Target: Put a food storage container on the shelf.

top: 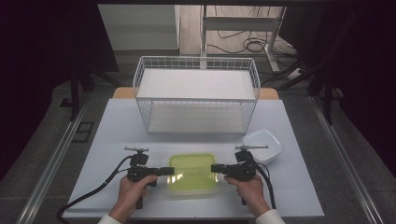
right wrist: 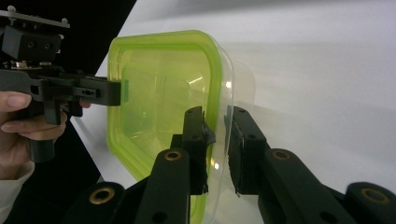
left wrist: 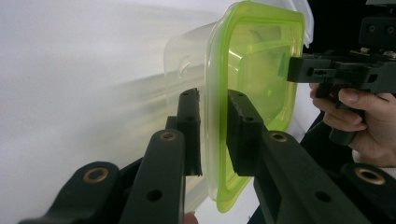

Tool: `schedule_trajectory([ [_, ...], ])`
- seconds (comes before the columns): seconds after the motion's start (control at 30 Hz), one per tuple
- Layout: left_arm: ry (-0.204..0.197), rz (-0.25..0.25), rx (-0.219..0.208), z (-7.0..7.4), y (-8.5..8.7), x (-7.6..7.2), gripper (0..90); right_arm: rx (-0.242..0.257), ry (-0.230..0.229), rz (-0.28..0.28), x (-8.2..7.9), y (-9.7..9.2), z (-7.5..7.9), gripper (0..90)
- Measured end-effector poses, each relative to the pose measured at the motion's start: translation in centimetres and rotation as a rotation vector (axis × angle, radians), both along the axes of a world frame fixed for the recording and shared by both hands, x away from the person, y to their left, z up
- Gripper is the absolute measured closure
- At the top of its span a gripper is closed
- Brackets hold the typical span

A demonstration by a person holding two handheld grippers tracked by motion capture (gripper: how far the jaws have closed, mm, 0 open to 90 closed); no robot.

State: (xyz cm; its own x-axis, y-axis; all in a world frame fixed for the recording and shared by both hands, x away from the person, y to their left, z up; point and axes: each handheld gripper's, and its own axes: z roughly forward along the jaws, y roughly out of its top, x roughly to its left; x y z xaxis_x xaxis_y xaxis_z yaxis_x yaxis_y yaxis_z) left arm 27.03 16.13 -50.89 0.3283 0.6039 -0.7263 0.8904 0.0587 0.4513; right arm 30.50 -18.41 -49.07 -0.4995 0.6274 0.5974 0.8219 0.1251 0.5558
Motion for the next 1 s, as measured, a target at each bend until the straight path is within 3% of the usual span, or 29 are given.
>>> schedule_trajectory([
  [0.17, -0.026, -0.001, -0.011, 0.6, 0.1, -0.2, 77.4, 0.002, -0.041, 0.005, -0.2, 0.0, 0.5, 77.5],
  [0.23, -0.06, 0.008, 0.025, 1.2, -0.2, -0.4, 77.7, -0.003, -0.067, 0.011, -0.4, 0.1, 0.8, 77.7],
  [0.53, -0.114, 0.011, 0.034, 2.5, 0.0, -0.6, 77.8, -0.003, -0.15, 0.016, -0.6, 0.2, 1.9, 77.8],
  [0.63, -0.157, 0.015, 0.059, 3.3, -0.1, -0.9, 77.8, -0.003, -0.175, 0.022, -0.6, 0.3, 2.2, 78.0],
  [1.0, -0.202, 0.019, 0.067, 4.4, 0.1, -1.0, 78.0, 0.015, -0.242, 0.027, -0.8, 0.5, 3.2, 77.9],
])
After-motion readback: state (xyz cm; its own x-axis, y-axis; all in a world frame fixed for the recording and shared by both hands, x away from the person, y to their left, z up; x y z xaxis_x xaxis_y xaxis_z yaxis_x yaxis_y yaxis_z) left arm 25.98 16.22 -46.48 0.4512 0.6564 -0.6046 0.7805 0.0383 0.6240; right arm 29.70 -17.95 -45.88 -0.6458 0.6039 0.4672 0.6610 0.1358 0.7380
